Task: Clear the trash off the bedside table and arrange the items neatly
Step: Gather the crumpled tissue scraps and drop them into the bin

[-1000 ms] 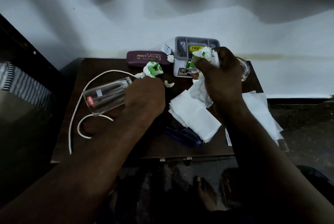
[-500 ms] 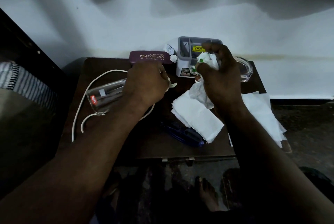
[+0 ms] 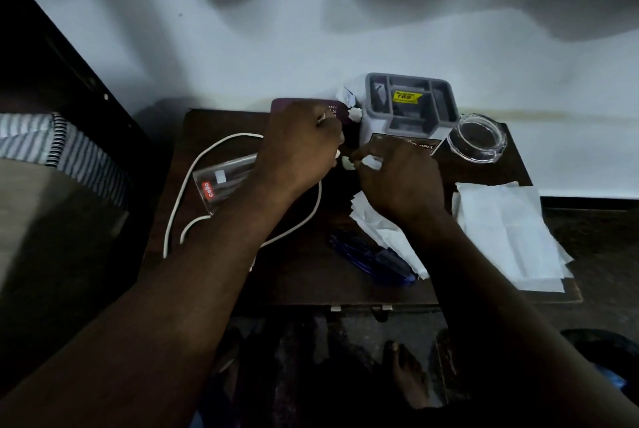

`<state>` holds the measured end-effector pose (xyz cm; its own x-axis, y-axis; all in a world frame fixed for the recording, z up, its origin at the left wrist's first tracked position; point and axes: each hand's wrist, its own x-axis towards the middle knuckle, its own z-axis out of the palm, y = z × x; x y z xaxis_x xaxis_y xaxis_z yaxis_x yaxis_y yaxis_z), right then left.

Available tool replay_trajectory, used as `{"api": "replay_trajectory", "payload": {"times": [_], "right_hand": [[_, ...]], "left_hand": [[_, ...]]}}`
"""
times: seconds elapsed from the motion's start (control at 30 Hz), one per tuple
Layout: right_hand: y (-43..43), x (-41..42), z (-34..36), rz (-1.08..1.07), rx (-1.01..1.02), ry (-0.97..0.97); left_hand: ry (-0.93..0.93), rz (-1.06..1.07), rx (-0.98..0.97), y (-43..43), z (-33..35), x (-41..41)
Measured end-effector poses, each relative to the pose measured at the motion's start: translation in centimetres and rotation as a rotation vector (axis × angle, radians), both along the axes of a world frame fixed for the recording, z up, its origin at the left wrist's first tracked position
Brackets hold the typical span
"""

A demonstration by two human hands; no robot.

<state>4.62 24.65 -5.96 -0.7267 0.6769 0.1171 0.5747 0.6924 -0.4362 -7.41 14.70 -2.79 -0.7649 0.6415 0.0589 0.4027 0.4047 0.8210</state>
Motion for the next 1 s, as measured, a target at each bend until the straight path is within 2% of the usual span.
{"api": "replay_trajectory", "payload": {"times": [0.1, 0.2, 0.27, 0.5, 0.67, 0.8, 1.0], "right_hand": [[-0.4, -0.4, -0.1, 0.060, 0.032, -0.053], [-0.7, -0.9, -0.9, 0.108, 0.057, -0.221], [-1.0, -1.1, -1.4, 0.086, 0.023, -0.253], [-1.0, -1.3, -1.8, 0.011, 0.002, -0.189], [-1.1, -1.4, -0.5, -0.040, 0.059, -0.032], [-0.9, -0.9, 0.7, -0.093, -0.008, 0.108], [-0.3, -0.1, 1.3, -0.100, -0.058, 0.182]], "left_hand": [[-0.052, 0.012, 0.040, -0.5, 0.3, -0.1], [0.054, 0.010, 0.036, -0.8, 0.7, -0.4], [0.094, 0.033, 0.028, -0.8, 0.7, -0.6], [0.119, 0.063, -0.004, -0.7, 0.6, -0.4], [0.104, 0.029, -0.005, -0.7, 0.3, -0.6], [0.123, 0.010, 0.040, -0.6, 0.1, -0.6], [0.112, 0.004, -0.014, -0.2, 0.1, -0.3]]}}
